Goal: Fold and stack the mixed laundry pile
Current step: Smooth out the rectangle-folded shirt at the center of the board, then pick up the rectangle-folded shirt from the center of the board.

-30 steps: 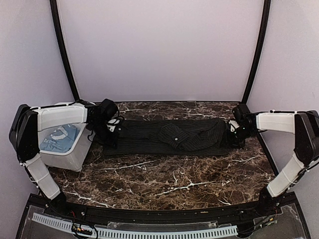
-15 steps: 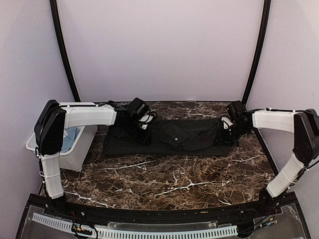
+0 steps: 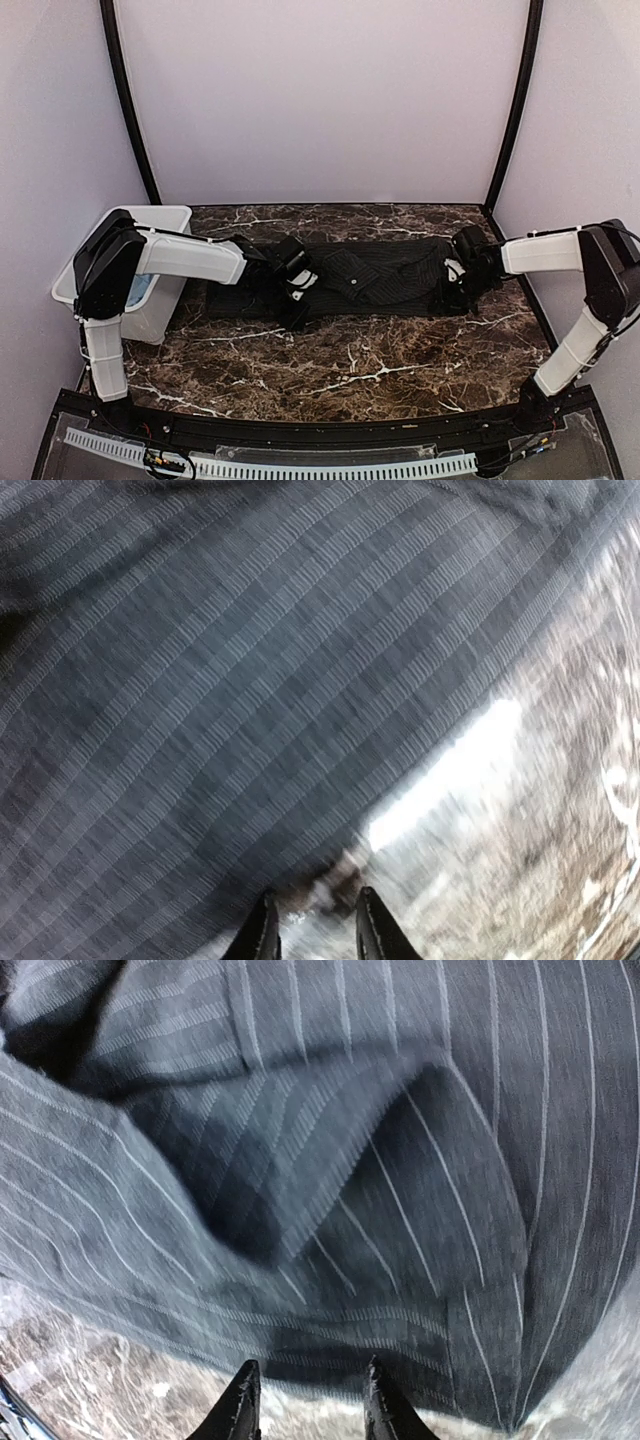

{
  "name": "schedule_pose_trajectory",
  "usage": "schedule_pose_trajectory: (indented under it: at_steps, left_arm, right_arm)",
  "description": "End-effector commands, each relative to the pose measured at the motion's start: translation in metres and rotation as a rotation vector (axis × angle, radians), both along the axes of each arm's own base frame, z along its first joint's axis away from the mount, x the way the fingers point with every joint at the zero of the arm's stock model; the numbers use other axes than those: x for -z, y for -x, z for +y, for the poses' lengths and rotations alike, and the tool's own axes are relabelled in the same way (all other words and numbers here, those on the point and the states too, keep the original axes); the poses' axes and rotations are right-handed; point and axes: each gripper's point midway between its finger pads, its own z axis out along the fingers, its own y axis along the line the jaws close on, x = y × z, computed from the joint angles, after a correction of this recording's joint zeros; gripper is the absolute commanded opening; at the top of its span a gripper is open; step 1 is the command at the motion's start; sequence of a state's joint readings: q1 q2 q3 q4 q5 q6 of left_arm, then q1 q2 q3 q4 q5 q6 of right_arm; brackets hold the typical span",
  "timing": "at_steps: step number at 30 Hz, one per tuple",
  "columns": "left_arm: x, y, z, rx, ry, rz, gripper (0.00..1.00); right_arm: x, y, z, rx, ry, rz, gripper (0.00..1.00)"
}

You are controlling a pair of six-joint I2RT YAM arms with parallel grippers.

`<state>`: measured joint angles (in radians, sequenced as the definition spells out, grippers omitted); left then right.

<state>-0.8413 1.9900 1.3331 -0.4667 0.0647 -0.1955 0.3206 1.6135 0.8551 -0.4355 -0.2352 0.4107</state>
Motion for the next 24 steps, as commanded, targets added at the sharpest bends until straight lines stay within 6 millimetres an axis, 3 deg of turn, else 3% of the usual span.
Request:
schedule_pose_trajectory:
  at_steps: [1, 5, 8, 9, 12, 13, 14, 15, 16, 17, 18, 24]
  left_arm:
    - [0.013, 0.036, 0.017, 0.028, -0.081, 0.052, 0.26]
    - [-0.009, 0.034, 0.003, 0.044, -0.009, 0.021, 0.3]
    - [-0.055, 0.018, -0.017, 0.061, 0.11, -0.069, 0.38]
    - [-0.071, 0.011, -0.024, 0.068, 0.158, -0.092, 0.46]
    - [-0.125, -0.02, -0.048, 0.078, 0.294, -0.196, 0.57]
    - [-0.125, -0.029, -0.051, 0.075, 0.281, -0.218, 0.59]
    - [-0.142, -0.039, -0.06, 0.074, 0.304, -0.255, 0.6]
    - [-0.135, -0.045, -0.064, 0.07, 0.287, -0.249, 0.6]
    - [-0.148, -0.052, -0.073, 0.067, 0.31, -0.272, 0.61]
    - [-0.139, -0.056, -0.078, 0.063, 0.292, -0.267, 0.61]
    - [-0.148, -0.06, -0.087, 0.071, 0.304, -0.294, 0.61]
    - [-0.128, -0.074, -0.118, 0.076, 0.309, -0.306, 0.62]
  right_arm:
    - [0.003, 0.023, -0.005, 0.034, 0.004, 0.052, 0.33]
    - [-0.012, 0.025, -0.007, 0.026, 0.005, 0.023, 0.33]
    - [-0.039, 0.012, -0.005, 0.009, -0.009, -0.07, 0.35]
    - [-0.048, 0.007, -0.003, 0.003, -0.015, -0.102, 0.36]
    - [-0.073, -0.01, 0.002, -0.013, -0.034, -0.189, 0.4]
    - [-0.079, -0.015, 0.003, -0.019, -0.037, -0.21, 0.41]
    - [-0.083, -0.018, 0.004, -0.025, -0.036, -0.226, 0.43]
    - [-0.087, -0.023, 0.004, -0.023, -0.032, -0.24, 0.44]
    - [-0.088, -0.026, 0.003, -0.022, -0.026, -0.25, 0.45]
    - [-0.088, -0.029, 0.003, -0.022, -0.015, -0.253, 0.45]
    - [-0.089, -0.033, 0.002, -0.021, -0.01, -0.257, 0.44]
    - [-0.084, -0.053, 0.006, -0.019, -0.011, -0.266, 0.45]
